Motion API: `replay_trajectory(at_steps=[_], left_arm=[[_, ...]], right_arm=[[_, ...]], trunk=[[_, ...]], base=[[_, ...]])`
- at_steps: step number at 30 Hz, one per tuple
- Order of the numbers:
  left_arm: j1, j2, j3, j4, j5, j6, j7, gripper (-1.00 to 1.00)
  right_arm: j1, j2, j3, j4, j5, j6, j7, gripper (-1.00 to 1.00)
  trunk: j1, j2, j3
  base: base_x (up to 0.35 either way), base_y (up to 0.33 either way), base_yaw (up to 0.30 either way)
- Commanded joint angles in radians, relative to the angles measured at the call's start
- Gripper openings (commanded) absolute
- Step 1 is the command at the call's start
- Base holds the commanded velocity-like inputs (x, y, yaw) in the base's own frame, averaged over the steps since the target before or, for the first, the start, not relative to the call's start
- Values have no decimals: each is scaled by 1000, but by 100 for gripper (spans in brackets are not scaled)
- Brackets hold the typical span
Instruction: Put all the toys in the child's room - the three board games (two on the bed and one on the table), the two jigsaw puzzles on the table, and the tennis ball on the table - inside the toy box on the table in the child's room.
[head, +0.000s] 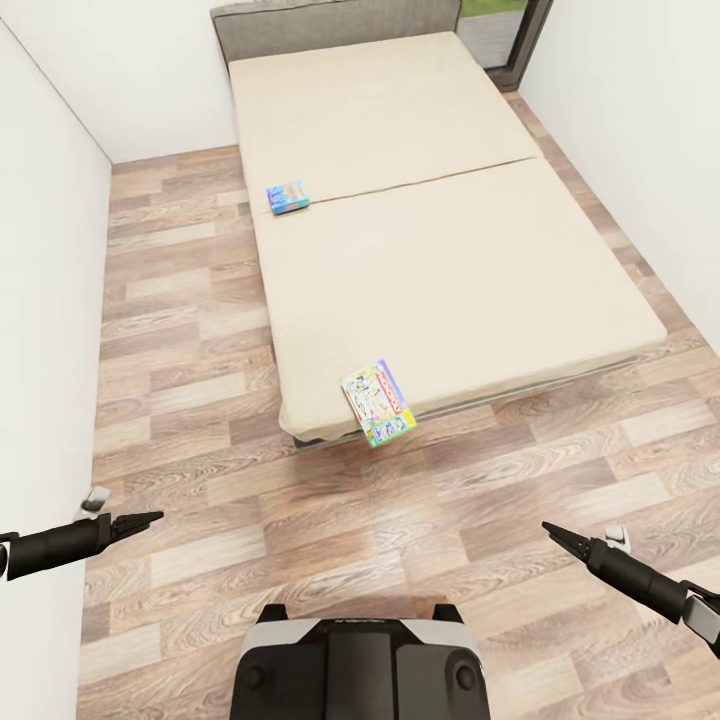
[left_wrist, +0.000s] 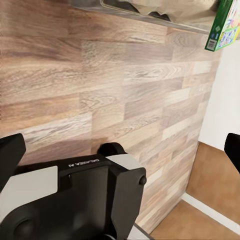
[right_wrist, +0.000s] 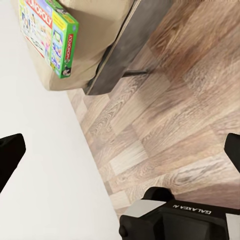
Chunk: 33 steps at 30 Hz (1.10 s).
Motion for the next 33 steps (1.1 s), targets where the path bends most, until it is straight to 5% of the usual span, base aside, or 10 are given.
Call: replay_trajectory(at_steps=[1, 33], left_arm=[[0, 0, 1, 0, 1, 10, -3, 100], [0, -6, 1, -4, 1, 10, -5, 100]], right_arm=[[0, 0, 8, 0, -10, 10, 3, 100], [0, 4, 9, -1, -8, 10, 1, 100]], trunk=[[0, -1, 1], [0, -1, 31]], base=[[0, 0, 0], [0, -83, -7]])
